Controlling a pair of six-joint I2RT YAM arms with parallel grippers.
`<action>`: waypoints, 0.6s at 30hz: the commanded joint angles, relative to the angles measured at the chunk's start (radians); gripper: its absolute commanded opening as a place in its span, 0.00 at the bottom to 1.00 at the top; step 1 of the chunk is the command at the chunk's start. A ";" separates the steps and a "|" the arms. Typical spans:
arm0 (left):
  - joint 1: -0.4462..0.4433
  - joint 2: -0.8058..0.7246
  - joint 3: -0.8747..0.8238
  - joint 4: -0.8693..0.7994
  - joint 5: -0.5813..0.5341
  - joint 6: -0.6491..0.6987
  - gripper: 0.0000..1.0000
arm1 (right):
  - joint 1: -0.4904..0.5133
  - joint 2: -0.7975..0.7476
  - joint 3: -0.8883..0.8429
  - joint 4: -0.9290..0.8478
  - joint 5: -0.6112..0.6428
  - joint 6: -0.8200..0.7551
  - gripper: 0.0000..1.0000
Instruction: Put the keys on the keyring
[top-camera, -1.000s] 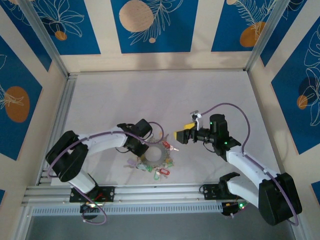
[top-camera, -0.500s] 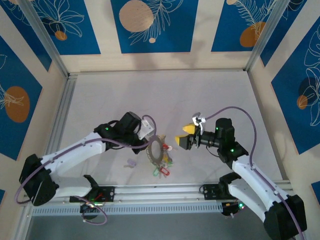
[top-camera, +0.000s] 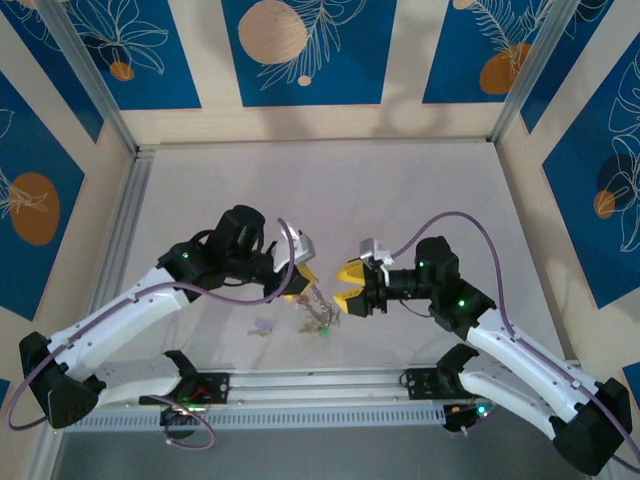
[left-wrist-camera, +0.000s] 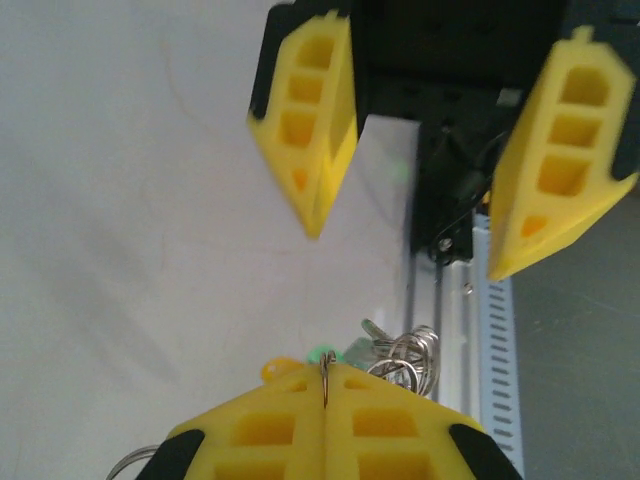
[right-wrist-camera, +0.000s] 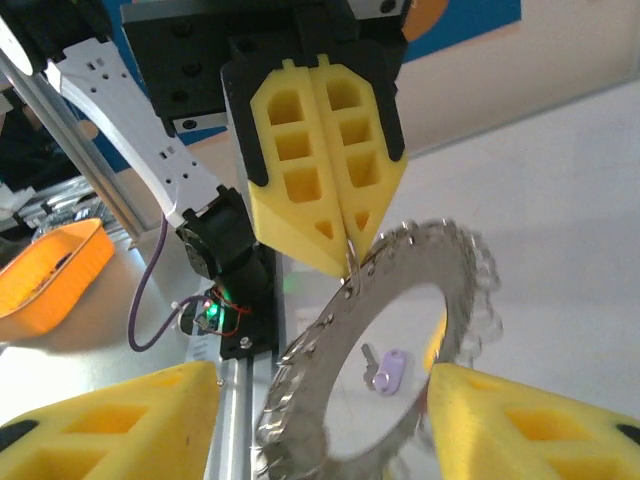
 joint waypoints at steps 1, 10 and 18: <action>-0.007 -0.019 0.063 0.033 0.118 0.051 0.00 | 0.014 0.023 0.050 -0.008 -0.014 -0.051 0.50; -0.014 0.018 0.174 -0.143 0.145 0.158 0.00 | 0.035 0.096 0.110 0.021 -0.105 -0.050 0.28; -0.027 0.051 0.215 -0.215 0.081 0.224 0.00 | 0.093 0.114 0.138 0.018 -0.114 -0.086 0.30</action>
